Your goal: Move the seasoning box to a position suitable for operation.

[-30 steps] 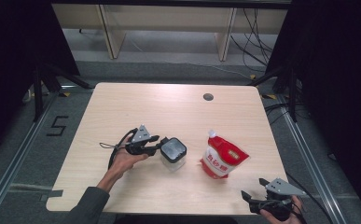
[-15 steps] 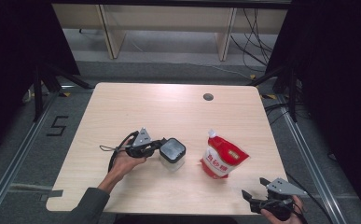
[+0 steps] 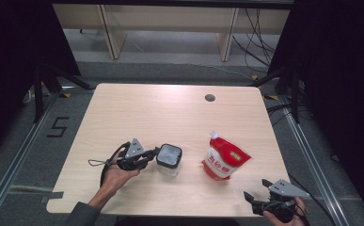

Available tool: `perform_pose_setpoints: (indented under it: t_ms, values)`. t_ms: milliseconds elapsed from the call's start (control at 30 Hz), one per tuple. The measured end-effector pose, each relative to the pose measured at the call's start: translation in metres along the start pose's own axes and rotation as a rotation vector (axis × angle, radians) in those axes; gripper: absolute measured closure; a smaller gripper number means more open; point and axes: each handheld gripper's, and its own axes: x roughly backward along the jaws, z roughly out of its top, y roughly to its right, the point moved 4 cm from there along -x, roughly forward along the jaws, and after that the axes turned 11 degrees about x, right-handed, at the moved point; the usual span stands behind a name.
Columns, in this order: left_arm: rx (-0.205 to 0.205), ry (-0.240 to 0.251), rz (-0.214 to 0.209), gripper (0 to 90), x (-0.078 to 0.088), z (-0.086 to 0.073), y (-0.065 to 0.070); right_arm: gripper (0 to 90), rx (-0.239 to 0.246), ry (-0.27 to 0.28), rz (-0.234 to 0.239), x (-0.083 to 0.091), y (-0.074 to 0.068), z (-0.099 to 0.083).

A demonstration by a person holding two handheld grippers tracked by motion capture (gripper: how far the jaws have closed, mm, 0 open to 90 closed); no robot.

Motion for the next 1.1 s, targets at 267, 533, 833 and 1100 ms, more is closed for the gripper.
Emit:
perform_pose_setpoints:
  t_ms: [267,533,833,1100]
  values:
    - [-0.031,0.019,-0.079,67.2,-0.007,0.003,-0.008,17.3,0.003,-0.001,0.001,0.0,0.0,0.0]
    - [-0.078,0.034,-0.122,74.6,-0.009,0.0,-0.006,17.3,0.011,0.006,-0.001,0.0,0.001,0.0]
    - [-0.073,0.015,-0.121,73.9,0.01,-0.006,0.009,17.5,0.019,0.009,-0.001,0.0,0.001,0.0]
    - [-0.049,0.017,-0.131,73.6,0.017,-0.011,0.021,17.9,0.01,0.011,0.003,0.0,-0.001,0.001]
